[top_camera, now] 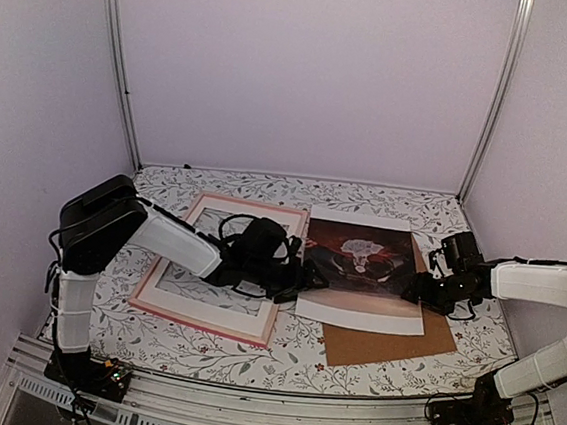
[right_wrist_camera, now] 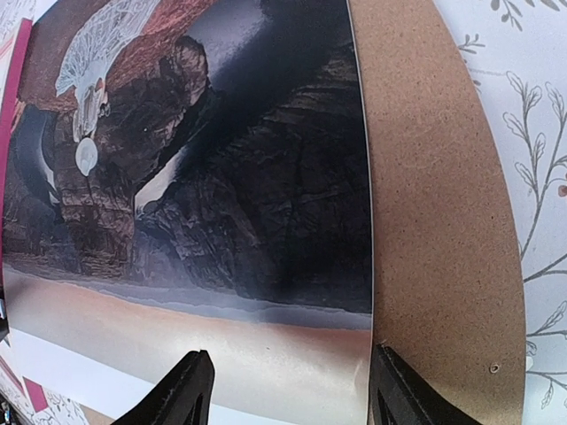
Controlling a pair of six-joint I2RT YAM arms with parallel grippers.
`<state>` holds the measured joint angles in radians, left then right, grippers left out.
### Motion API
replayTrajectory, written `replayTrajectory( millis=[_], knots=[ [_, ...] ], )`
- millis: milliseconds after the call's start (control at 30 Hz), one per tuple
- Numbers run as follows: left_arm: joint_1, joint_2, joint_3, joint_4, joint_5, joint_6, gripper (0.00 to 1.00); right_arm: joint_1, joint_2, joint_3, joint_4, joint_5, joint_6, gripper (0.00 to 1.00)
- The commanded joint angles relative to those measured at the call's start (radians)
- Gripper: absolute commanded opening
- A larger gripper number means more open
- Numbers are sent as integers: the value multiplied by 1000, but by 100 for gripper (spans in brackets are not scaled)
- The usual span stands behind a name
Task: Put the photo into the frame
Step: Pick up the photo from the backboard, then turn over the photo.
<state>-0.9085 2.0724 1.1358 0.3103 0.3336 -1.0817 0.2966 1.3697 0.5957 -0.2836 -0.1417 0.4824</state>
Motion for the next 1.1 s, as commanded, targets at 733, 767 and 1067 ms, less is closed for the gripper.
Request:
replayTrajectory(
  millis=[733, 767, 1067],
  knots=[
    [34, -68, 61, -77, 33, 161, 3, 32, 0, 100, -58, 0, -26, 65],
    [36, -81, 62, -88, 30, 172, 0, 32, -3, 107, -64, -2, -31, 66],
    [48, -252, 128, -298, -24, 350, 0, 50, -74, 244, -176, 34, -99, 78]
  ],
)
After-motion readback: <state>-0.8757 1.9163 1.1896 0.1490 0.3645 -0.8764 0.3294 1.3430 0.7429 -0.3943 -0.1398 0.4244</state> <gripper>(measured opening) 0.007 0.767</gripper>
